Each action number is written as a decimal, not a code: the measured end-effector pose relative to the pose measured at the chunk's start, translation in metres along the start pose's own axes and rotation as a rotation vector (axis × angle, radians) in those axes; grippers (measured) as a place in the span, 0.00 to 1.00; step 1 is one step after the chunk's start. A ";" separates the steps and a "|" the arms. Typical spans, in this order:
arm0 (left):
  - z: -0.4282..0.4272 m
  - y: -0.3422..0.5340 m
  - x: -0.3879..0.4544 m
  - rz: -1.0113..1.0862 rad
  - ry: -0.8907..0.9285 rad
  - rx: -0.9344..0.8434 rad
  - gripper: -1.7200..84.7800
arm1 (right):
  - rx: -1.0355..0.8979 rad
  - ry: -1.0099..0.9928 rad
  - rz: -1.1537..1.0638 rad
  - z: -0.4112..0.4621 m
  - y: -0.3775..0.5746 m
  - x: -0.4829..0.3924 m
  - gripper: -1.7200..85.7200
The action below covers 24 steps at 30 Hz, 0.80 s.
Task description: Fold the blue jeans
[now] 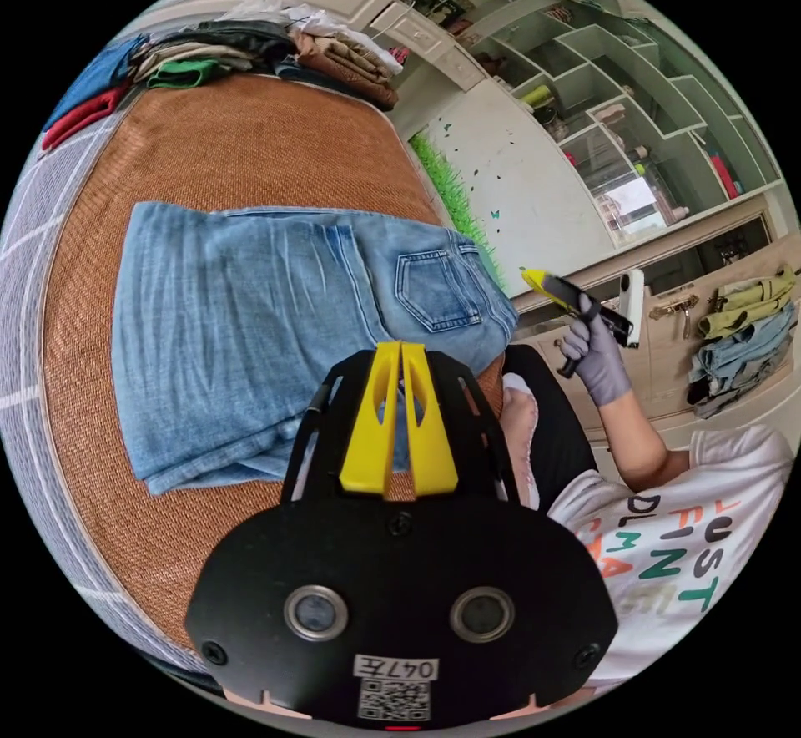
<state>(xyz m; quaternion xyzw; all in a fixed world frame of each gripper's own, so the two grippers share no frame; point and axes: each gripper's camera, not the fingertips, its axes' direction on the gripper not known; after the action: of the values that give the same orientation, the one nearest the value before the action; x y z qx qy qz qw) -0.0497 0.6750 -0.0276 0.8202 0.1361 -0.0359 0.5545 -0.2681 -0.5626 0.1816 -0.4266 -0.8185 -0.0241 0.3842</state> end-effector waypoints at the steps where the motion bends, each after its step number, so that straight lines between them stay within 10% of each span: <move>1: 0.006 -0.004 0.000 -0.006 -0.004 -0.017 0.01 | -0.023 0.028 0.097 -0.010 0.018 0.024 0.14; 11: 0.075 -0.008 0.004 0.016 -0.114 -0.160 0.01 | -0.184 -0.223 0.459 0.017 0.077 0.085 0.10; 24: 0.123 0.039 -0.021 -0.046 -0.035 -0.146 0.01 | 0.138 -0.120 -0.189 -0.059 0.027 -0.113 0.03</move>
<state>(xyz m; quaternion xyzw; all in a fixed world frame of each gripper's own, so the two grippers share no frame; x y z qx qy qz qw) -0.0486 0.5446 -0.0353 0.7734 0.1474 -0.0527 0.6143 -0.1747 -0.6441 0.1415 -0.3207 -0.8762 0.0214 0.3590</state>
